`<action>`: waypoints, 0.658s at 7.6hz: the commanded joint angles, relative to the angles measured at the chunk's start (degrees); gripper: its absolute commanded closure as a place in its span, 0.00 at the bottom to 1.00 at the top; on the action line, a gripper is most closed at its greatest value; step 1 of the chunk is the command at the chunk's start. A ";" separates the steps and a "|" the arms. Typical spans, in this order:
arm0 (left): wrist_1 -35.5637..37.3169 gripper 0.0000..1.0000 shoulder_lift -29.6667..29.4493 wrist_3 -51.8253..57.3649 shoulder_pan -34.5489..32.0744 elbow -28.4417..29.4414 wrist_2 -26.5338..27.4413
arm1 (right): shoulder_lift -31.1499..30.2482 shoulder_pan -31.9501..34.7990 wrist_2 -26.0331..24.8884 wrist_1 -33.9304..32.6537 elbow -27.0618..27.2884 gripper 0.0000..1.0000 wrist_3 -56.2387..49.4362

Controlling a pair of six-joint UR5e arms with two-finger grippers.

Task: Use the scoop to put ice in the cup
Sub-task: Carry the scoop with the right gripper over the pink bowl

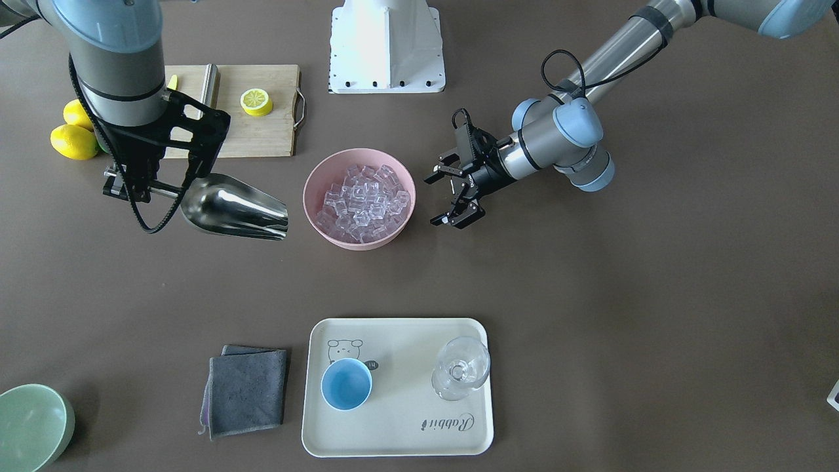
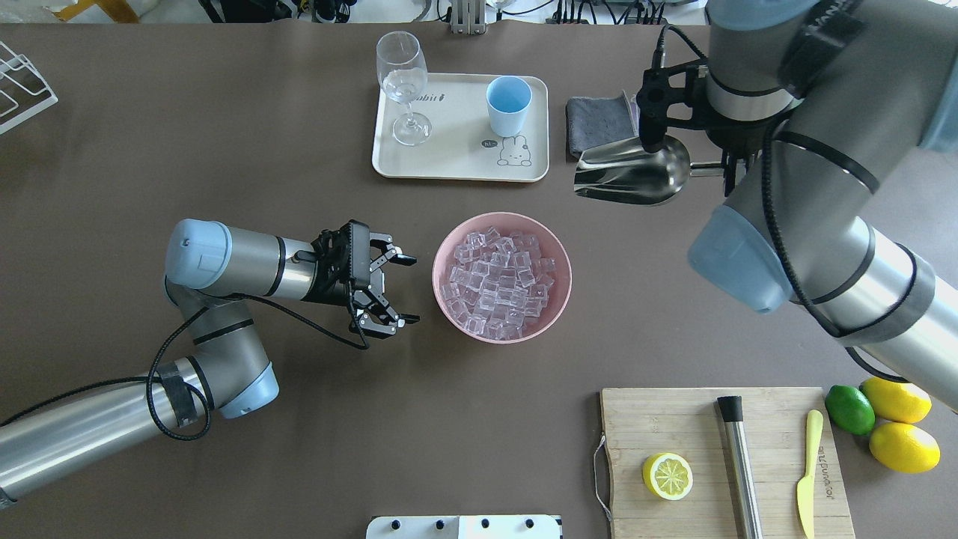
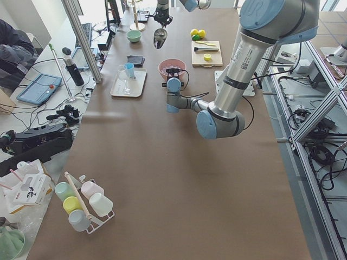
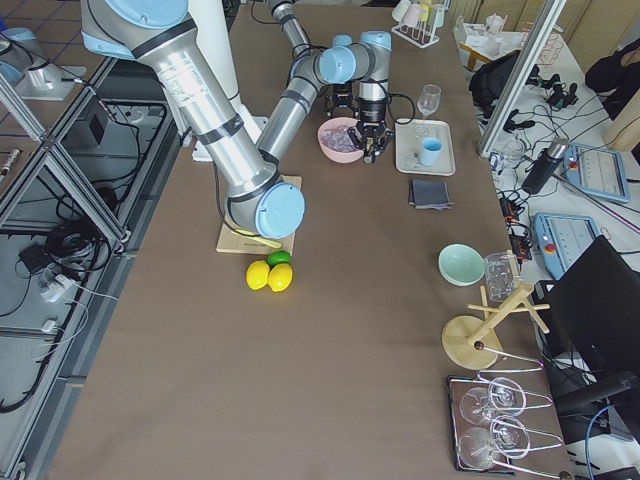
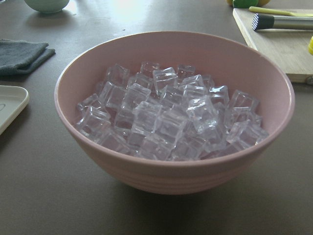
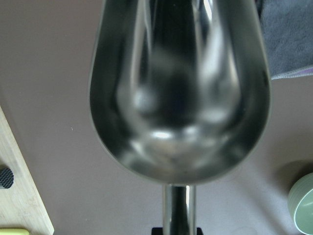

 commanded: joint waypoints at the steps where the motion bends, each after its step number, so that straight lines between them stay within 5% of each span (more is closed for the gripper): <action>1: -3.82 0.02 -0.10 -3.28 -0.08 2.07 0.14 | 11.75 -6.61 -7.13 -12.38 -6.20 1.00 -6.00; 5: -5.76 0.02 -0.28 -3.46 0.01 3.05 1.46 | 13.79 -12.52 -10.42 -15.06 -12.51 1.00 -6.98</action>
